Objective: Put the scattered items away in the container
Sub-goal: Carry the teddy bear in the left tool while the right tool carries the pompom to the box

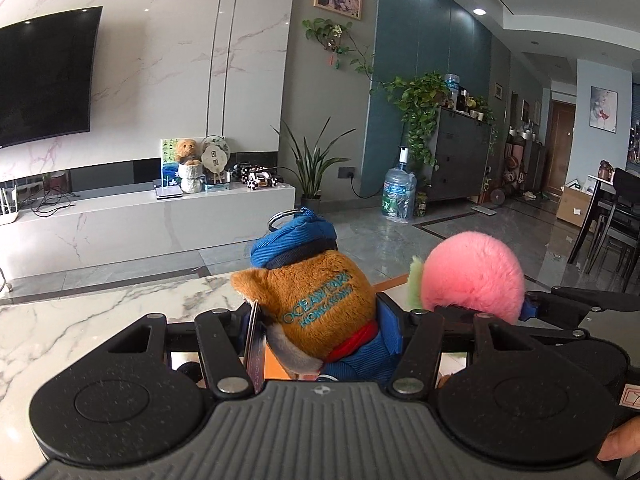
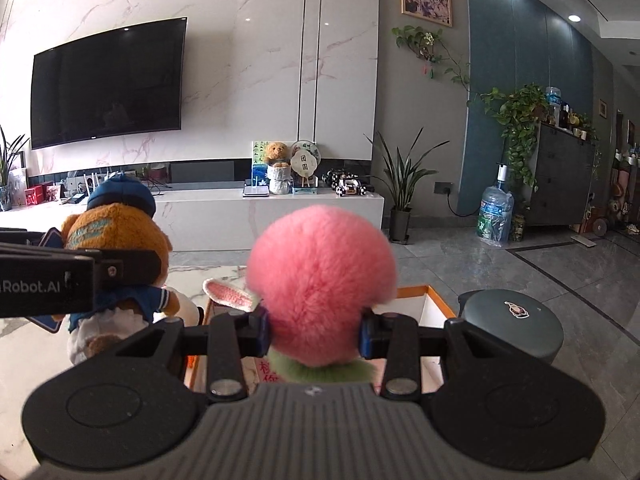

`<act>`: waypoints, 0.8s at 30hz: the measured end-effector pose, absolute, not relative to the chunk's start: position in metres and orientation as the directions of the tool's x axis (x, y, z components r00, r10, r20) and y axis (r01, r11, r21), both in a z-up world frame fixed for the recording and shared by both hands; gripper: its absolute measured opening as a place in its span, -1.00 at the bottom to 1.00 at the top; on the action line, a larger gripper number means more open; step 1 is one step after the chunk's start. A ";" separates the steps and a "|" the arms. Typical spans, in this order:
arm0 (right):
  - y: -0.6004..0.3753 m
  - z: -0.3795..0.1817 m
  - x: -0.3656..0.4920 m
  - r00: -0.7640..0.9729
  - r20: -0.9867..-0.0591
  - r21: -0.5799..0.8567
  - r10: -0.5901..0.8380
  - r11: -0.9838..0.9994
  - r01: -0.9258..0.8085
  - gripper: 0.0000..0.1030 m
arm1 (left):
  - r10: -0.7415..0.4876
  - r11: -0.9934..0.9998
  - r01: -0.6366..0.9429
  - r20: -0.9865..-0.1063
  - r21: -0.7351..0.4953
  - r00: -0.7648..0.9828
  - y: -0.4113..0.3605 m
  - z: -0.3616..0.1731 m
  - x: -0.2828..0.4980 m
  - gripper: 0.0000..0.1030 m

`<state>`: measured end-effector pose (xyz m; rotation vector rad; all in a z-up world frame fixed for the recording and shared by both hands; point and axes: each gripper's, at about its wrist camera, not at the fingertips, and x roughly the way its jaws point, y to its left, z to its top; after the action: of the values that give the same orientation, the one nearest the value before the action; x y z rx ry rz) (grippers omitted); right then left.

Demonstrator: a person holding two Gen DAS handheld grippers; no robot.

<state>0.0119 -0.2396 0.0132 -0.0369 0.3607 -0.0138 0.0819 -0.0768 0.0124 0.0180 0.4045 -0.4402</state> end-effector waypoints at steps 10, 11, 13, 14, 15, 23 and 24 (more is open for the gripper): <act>-0.277 -0.003 0.053 0.869 -0.494 0.062 0.017 0.998 0.016 -0.19 | -0.407 0.898 0.438 -0.448 -0.039 0.796 -0.109 -0.012 0.103 0.31; -0.278 -0.005 0.057 0.860 -0.510 0.072 0.025 0.997 0.014 -0.19 | -0.402 0.899 0.437 -0.457 -0.032 0.793 -0.111 -0.016 0.105 0.31; -0.280 -0.010 0.066 0.840 -0.540 0.090 0.050 0.996 -0.001 -0.19 | -0.389 0.901 0.434 -0.476 -0.018 0.789 -0.114 -0.022 0.109 0.31; -0.280 -0.012 0.069 0.830 -0.555 0.093 0.059 0.996 -0.008 -0.19 | -0.382 0.902 0.432 -0.486 -0.011 0.786 -0.116 -0.025 0.111 0.31; -0.280 -0.014 0.072 0.819 -0.570 0.095 0.065 0.995 -0.013 -0.19 | -0.376 0.903 0.430 -0.495 -0.004 0.784 -0.118 -0.027 0.114 0.31; -0.285 -0.036 0.094 0.749 -0.655 0.106 0.095 0.994 -0.033 -0.19 | -0.343 0.896 0.442 -0.561 0.046 0.753 -0.127 -0.052 0.123 0.32; -0.286 -0.039 0.097 0.741 -0.664 0.109 0.097 0.993 -0.033 -0.19 | -0.342 0.895 0.444 -0.570 0.044 0.747 -0.128 -0.055 0.125 0.32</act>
<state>0.0968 -0.2859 -0.0390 0.0924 0.7329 0.0713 0.1247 -0.1277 -0.0546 0.1812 0.5861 -0.4326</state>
